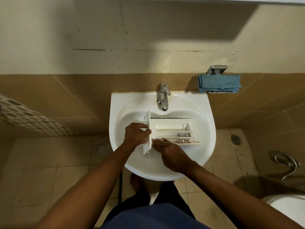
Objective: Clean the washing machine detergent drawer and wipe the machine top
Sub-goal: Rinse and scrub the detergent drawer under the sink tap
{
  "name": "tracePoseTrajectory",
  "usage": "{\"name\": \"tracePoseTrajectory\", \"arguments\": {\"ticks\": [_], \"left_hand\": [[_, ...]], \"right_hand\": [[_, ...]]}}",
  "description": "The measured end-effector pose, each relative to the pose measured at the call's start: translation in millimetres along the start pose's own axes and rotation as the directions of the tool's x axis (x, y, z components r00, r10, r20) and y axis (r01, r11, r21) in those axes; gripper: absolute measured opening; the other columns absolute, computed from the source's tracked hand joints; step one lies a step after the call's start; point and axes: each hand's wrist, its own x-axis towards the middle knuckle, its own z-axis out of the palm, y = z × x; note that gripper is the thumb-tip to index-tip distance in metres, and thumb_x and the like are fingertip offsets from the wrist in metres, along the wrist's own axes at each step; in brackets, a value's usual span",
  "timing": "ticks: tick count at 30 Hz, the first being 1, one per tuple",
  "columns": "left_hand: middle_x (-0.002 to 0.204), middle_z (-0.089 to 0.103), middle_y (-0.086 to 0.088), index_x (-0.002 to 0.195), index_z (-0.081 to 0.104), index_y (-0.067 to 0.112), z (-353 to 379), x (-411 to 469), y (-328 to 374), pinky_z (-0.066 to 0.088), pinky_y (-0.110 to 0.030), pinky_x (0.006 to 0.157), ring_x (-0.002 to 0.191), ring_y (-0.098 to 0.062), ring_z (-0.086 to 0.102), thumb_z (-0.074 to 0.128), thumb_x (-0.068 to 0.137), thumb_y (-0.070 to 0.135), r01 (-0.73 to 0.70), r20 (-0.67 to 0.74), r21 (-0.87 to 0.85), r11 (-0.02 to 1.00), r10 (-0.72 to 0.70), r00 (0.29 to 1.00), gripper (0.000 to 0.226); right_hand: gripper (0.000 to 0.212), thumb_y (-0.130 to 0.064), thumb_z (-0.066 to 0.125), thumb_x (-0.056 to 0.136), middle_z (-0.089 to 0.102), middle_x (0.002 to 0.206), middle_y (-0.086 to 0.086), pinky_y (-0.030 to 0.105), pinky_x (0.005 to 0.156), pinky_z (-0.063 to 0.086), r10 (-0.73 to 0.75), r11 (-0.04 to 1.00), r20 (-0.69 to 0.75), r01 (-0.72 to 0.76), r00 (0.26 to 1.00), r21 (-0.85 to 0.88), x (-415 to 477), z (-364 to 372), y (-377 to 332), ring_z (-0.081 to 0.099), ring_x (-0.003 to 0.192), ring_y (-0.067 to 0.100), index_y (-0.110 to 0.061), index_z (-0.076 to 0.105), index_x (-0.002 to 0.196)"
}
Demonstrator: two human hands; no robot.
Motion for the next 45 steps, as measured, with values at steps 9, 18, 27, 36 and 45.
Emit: {"name": "tracePoseTrajectory", "arguments": {"ticks": [9,18,27,36,45], "left_hand": [[0.077,0.075,-0.015,0.115,0.074,0.008,0.5,0.1,2.2,0.064,-0.038,0.060,0.068,-0.031,0.075,0.086,0.079,0.018,0.022,0.004,-0.006,1.000,-0.022,1.000,0.039],[0.075,0.075,-0.015,0.118,0.074,0.009,-0.8,0.9,-0.7,0.064,-0.036,0.060,0.064,-0.029,0.075,0.084,0.081,0.017,-0.008,0.019,-0.003,1.000,0.008,1.000,0.039],[0.082,0.074,-0.022,0.112,0.074,0.008,1.4,0.5,1.8,0.061,-0.030,0.052,0.064,-0.030,0.071,0.085,0.081,0.013,0.046,0.014,-0.050,0.998,-0.045,0.999,0.033],[0.083,0.076,-0.013,0.111,0.075,0.014,2.3,3.7,-1.0,0.058,-0.025,0.052,0.070,-0.029,0.076,0.087,0.080,0.018,0.064,-0.003,-0.030,0.997,-0.065,0.998,0.034],[0.078,0.076,-0.015,0.114,0.076,0.010,-0.1,2.4,-0.5,0.062,-0.031,0.056,0.068,-0.032,0.075,0.087,0.079,0.014,0.055,0.013,-0.056,0.997,-0.055,0.998,0.037]], "right_hand": [[0.054,0.009,0.055,0.084,0.053,0.148,0.022,0.054,0.117,0.038,0.163,0.986,-0.014,-0.162,0.987,0.037,57.5,-5.1,23.8,0.054,0.135,0.038,0.003,0.058,0.138],[0.041,0.000,0.052,0.080,0.076,0.114,0.008,0.032,0.098,0.056,0.177,0.947,-0.087,-0.145,0.980,0.287,27.2,-27.1,15.1,0.073,0.104,0.020,-0.008,0.079,0.109],[0.027,0.012,0.048,0.091,0.070,0.109,0.035,0.039,0.082,0.063,0.716,-0.384,0.357,-0.089,0.600,0.919,125.2,-61.1,71.1,0.073,0.102,0.041,0.019,0.065,0.111],[0.037,0.015,0.037,0.088,0.066,0.116,0.038,0.043,0.077,0.064,0.641,-0.532,0.452,-0.066,0.621,0.844,128.0,-54.9,84.0,0.070,0.105,0.048,0.025,0.055,0.118],[0.027,0.003,0.060,0.096,0.076,0.114,0.010,0.035,0.098,0.056,0.520,0.592,0.066,-0.415,0.852,0.691,74.4,-29.0,30.8,0.072,0.106,0.021,-0.007,0.077,0.114]]}}
